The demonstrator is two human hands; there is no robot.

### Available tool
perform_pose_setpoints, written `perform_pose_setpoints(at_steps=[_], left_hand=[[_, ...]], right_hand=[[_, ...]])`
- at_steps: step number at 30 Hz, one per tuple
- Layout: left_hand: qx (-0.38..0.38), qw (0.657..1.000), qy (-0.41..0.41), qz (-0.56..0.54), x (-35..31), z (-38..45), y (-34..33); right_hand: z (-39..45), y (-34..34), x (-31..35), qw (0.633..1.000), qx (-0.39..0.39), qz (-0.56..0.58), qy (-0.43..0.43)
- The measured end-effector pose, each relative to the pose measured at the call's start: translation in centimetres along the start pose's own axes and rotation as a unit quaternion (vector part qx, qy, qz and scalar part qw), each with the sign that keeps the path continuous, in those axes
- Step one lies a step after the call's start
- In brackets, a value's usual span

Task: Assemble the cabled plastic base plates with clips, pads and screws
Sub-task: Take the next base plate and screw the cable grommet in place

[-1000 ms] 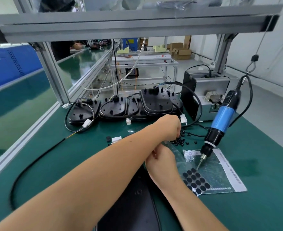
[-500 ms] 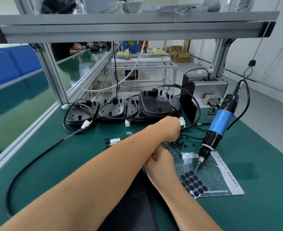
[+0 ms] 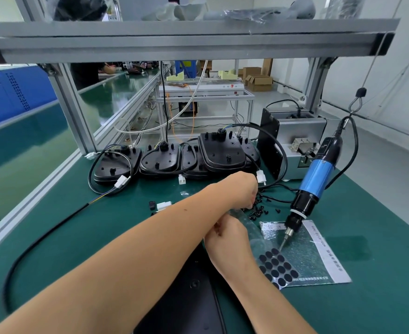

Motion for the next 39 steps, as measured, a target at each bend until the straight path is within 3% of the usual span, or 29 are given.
perform_pose_setpoints(at_steps=[5,15,19,23,28,34,39], left_hand=[[0.021,0.999,0.002,0.028,0.2,0.0,-0.3],[-0.057,0.988,0.043,-0.139,1.4,-2.3,2.4],[-0.119,0.955,0.045,-0.270,2.8,-6.6,6.0],[-0.123,0.903,0.058,-0.407,5.3,-12.5,6.8],[-0.147,0.879,0.088,-0.444,7.8,-19.0,5.1],[-0.186,0.844,0.087,-0.495,8.0,-22.6,3.9],[-0.212,0.857,0.067,-0.465,7.7,-24.1,3.3]], right_hand=[[0.0,0.1,0.1,1.000,0.000,-0.002,0.002],[-0.2,0.0,0.6,1.000,0.015,0.021,0.009],[-0.9,0.4,1.8,0.994,0.061,0.071,0.049],[-1.7,0.3,3.3,0.984,0.123,0.033,0.126],[-2.6,-0.2,4.5,0.969,0.158,0.000,0.189],[-2.8,-0.8,5.0,0.968,0.159,-0.004,0.193],[-3.1,-1.1,5.1,0.970,0.156,-0.016,0.183]])
Point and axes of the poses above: each hand's wrist, its own z-axis towards the middle knuckle, its own y-axis out of the back of the hand, x = y × z, the point moved 5 cm from there along z, towards the middle knuckle, and after that the axes turned 13 degrees about -z, right-handed, at the moved point
